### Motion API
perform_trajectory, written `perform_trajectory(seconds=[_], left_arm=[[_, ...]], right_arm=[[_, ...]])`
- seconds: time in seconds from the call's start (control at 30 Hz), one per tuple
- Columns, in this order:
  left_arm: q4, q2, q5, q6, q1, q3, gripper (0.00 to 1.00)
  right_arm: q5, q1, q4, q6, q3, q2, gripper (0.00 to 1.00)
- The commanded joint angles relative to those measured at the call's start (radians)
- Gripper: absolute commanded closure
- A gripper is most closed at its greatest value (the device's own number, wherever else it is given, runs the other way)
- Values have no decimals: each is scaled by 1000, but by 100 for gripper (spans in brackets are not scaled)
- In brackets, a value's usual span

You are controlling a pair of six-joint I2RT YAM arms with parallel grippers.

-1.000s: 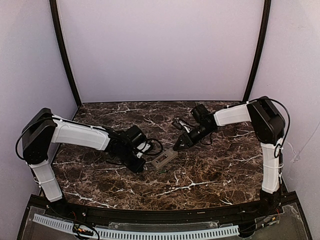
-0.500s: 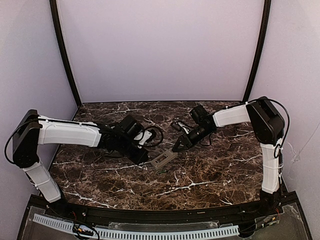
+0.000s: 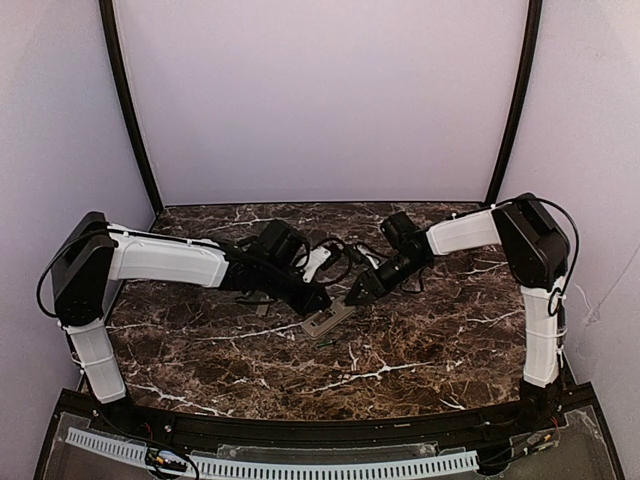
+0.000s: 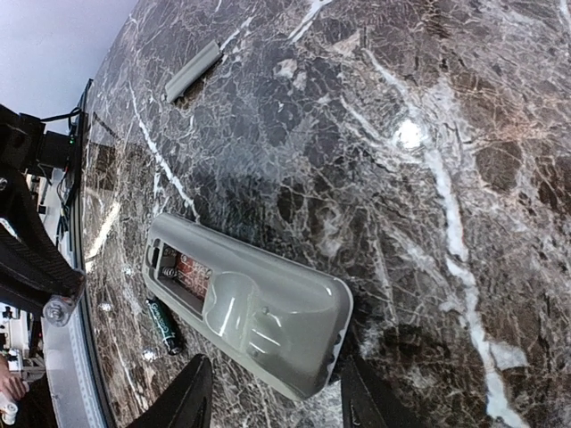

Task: Load the batteries into the remote control
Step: Load the battery into the battery compartment.

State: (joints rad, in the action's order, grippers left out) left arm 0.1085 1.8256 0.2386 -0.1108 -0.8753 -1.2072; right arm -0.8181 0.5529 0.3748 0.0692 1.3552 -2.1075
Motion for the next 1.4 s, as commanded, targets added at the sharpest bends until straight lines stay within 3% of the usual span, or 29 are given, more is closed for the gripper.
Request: perform_trajectory(seconds=[0.0,0.5,1.37], left_arm=[[-33,25,42,27,-3,-11,100],[-213,83,78,24,21,58,100],[-304,106,55,-44,24,170,100]], right_arm=[[7,-25,-15,-5,-11,28,49],[-23,-21,-18,-3,-13,5,57],[-10,-20,-10,-3,-7,-9,60]])
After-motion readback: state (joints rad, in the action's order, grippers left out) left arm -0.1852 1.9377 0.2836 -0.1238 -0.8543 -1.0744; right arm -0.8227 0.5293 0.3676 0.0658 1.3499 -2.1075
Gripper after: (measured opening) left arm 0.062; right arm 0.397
